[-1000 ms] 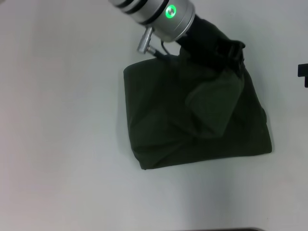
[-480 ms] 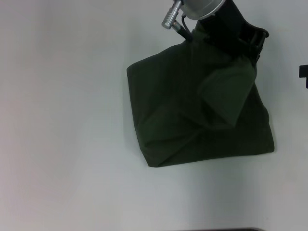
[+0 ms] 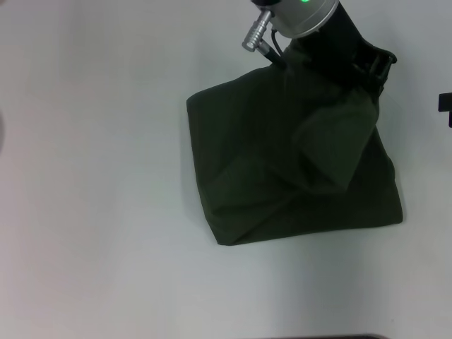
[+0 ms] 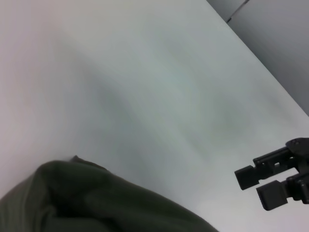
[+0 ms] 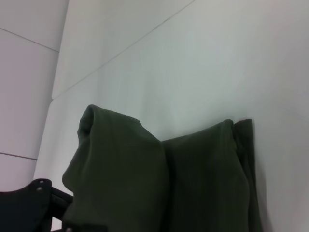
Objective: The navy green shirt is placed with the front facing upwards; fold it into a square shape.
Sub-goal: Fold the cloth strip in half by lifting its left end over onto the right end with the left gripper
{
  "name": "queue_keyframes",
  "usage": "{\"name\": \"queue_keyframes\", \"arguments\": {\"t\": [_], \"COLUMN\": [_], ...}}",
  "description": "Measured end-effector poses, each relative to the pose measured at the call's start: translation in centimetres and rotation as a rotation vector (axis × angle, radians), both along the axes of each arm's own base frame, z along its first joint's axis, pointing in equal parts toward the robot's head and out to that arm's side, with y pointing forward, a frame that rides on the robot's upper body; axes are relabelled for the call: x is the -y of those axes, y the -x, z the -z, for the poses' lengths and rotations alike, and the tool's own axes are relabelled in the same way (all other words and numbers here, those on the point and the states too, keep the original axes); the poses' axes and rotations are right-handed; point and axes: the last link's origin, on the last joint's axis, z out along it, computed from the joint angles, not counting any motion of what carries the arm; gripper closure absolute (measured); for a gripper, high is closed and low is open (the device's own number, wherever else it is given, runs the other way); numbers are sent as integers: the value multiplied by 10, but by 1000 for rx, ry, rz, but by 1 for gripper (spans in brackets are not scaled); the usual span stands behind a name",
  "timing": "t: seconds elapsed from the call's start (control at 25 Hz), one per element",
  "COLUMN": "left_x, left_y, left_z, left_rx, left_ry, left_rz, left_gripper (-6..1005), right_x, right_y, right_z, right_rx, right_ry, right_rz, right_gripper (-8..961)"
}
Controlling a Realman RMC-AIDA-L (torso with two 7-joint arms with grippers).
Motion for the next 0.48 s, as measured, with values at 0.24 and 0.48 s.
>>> {"name": "queue_keyframes", "arguments": {"t": [0.24,0.48], "left_x": [5,6], "left_y": [9,6], "left_z": [5,5], "left_rx": [3,63], "left_ry": [48,57], "left_rz": [-13,-23], "left_gripper": [792,782], "right_x": [0,1], "right_y": [0,-1], "right_z": [0,0], "right_rx": [1,0], "right_ry": [-1,0], "right_rz": [1,4], "right_gripper": [305,305]}}
